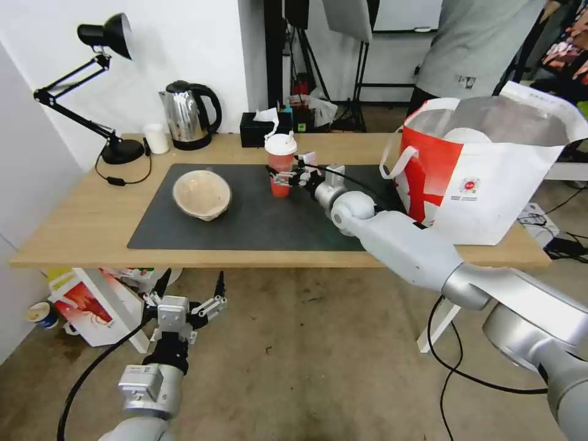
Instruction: Pick up the trash from the table and place it into the takeout bag.
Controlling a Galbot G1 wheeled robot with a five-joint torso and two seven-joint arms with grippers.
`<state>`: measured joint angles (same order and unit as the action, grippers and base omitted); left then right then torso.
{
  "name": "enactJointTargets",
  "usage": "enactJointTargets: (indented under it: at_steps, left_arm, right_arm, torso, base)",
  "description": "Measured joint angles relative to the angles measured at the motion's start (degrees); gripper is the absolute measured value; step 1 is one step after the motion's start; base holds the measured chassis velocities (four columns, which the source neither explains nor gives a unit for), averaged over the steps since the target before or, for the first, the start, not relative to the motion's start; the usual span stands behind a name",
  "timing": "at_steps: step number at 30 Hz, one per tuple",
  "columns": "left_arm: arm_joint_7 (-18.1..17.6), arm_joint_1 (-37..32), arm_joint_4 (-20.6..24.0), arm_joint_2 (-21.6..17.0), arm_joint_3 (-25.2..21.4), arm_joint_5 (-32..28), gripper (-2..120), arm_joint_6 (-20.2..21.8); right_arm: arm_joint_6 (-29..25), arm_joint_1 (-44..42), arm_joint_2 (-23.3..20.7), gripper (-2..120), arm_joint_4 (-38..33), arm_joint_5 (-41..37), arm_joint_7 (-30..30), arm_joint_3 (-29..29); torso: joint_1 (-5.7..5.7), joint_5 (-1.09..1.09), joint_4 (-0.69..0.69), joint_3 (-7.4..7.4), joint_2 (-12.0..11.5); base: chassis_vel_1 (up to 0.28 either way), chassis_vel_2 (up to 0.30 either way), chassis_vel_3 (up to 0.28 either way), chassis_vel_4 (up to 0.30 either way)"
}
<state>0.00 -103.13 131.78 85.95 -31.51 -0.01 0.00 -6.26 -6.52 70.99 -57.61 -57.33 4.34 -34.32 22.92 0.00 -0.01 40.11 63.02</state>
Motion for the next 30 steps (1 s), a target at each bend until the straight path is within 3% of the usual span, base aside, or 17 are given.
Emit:
enactJointTargets:
  at_steps: [30]
  left_arm:
    - [0.0, 0.0, 0.0, 0.0, 0.0, 0.0, 100, 0.0]
  right_arm:
    - [-3.0, -1.2, 3.6, 100, 8.1, 5.0, 1.5, 3.8]
  torso:
    - [0.0, 0.0, 0.01, 0.0, 0.0]
  base:
    - [0.0, 0.0, 0.0, 0.0]
